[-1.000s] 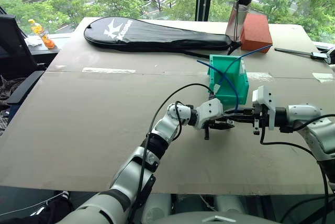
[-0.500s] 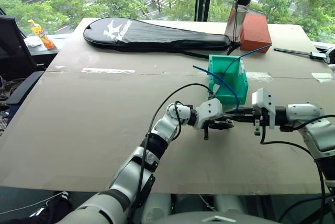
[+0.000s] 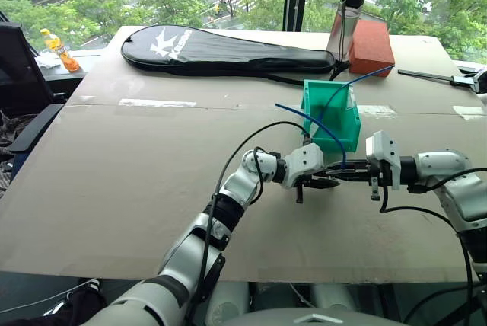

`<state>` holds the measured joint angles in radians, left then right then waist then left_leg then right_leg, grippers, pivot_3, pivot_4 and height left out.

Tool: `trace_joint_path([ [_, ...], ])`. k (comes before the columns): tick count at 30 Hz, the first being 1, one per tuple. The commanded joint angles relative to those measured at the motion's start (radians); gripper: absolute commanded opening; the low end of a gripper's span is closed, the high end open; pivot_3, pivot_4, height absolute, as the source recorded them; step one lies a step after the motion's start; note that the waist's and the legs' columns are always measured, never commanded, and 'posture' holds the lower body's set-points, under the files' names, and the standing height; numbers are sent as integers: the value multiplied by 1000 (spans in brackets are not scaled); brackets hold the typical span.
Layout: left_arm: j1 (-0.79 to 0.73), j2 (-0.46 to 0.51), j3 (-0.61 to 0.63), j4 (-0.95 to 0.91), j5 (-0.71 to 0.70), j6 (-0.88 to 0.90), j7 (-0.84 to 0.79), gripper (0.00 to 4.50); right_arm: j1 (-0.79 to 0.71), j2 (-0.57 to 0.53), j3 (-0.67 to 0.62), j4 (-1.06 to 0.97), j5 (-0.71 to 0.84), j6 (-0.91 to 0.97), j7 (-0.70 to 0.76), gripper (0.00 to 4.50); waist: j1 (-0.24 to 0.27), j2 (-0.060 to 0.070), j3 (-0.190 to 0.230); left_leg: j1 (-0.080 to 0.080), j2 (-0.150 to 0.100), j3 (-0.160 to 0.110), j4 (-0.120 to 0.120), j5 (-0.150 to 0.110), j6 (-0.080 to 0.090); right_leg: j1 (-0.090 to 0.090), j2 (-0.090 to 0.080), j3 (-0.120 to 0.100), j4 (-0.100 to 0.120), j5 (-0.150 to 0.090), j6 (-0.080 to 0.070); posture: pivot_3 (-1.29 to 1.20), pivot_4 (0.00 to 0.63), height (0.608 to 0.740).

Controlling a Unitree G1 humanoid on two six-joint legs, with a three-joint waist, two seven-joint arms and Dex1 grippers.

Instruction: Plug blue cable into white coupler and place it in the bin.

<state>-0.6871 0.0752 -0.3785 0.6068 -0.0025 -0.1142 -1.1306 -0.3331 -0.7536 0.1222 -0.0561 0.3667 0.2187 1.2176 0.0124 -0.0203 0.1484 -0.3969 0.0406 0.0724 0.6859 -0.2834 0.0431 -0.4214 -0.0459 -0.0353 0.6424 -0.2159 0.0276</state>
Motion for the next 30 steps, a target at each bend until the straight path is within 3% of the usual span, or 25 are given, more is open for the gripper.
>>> trace_joint_path([
  [1, 4, 5, -9, -21, 2, -3, -9, 364, 10, 4, 36, 28, -43, -18, 19, 0, 0, 0, 0, 0, 0, 0, 0, 0, 0, 0, 0, 0, 0, 0, 0, 0, 150, 740],
  [16, 7, 0, -13, -30, 0, 1, -2, 364, -35, 29, 46, 99, -27, 48, 68, 0, 0, 0, 0, 1, 0, 0, 0, 0, 0, 1, 0, 0, 0, 0, 0, 0, 150, 740],
  [30, 8, -3, -12, -31, -4, 15, 17, 364, 98, 30, 51, 128, -80, -4, -4, 0, 2, -1, -2, 4, 0, -1, 0, 0, 0, 5, 0, -1, -1, 0, 0, 0, 150, 740],
])
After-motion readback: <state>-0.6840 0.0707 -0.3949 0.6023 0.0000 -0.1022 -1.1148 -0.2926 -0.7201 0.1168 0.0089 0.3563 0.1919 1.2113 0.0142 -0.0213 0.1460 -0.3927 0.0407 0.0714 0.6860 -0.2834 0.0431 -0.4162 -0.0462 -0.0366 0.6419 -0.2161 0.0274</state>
